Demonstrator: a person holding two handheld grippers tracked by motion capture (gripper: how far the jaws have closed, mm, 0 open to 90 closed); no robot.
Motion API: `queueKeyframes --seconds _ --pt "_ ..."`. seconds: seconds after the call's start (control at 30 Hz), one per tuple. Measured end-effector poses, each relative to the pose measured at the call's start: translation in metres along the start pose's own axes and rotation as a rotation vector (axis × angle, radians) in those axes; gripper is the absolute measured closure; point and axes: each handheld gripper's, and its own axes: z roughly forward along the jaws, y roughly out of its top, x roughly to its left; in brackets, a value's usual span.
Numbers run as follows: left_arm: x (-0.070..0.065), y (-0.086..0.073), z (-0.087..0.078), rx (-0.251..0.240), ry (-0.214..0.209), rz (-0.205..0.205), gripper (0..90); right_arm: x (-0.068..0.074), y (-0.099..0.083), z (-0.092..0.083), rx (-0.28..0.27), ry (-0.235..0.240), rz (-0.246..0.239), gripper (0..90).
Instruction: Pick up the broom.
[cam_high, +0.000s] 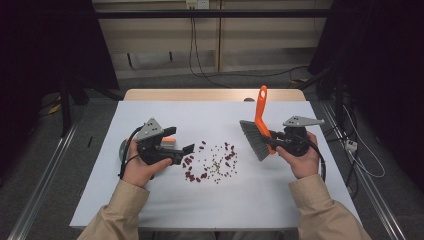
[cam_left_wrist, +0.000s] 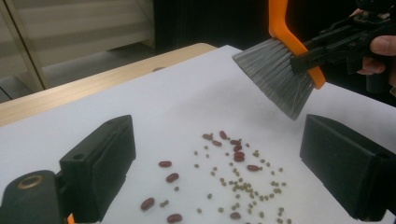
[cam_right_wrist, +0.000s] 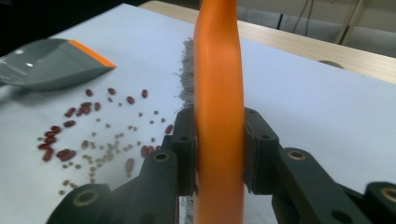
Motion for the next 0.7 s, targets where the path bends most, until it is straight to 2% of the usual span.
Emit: queueKeyframes --seconds 0.2,0.37,0.47,0.7 --pt "0.009 -0.009 -0.011 0.006 0.029 -0.006 8.6 0.001 0.001 0.006 0.043 -0.069 -0.011 70.3" --pt "0.018 -0.018 -0.021 0.012 0.057 -0.015 8.5 0.0 0.001 0.011 0.081 -0.098 -0.028 70.3" --pt "0.023 -0.023 -0.027 0.013 0.07 -0.018 8.5 -0.002 0.0 0.015 0.105 -0.111 -0.022 70.3" --pt "0.03 -0.035 -0.031 0.032 0.084 -0.011 7.9 -0.006 -0.004 0.03 0.154 -0.135 -0.021 70.3"
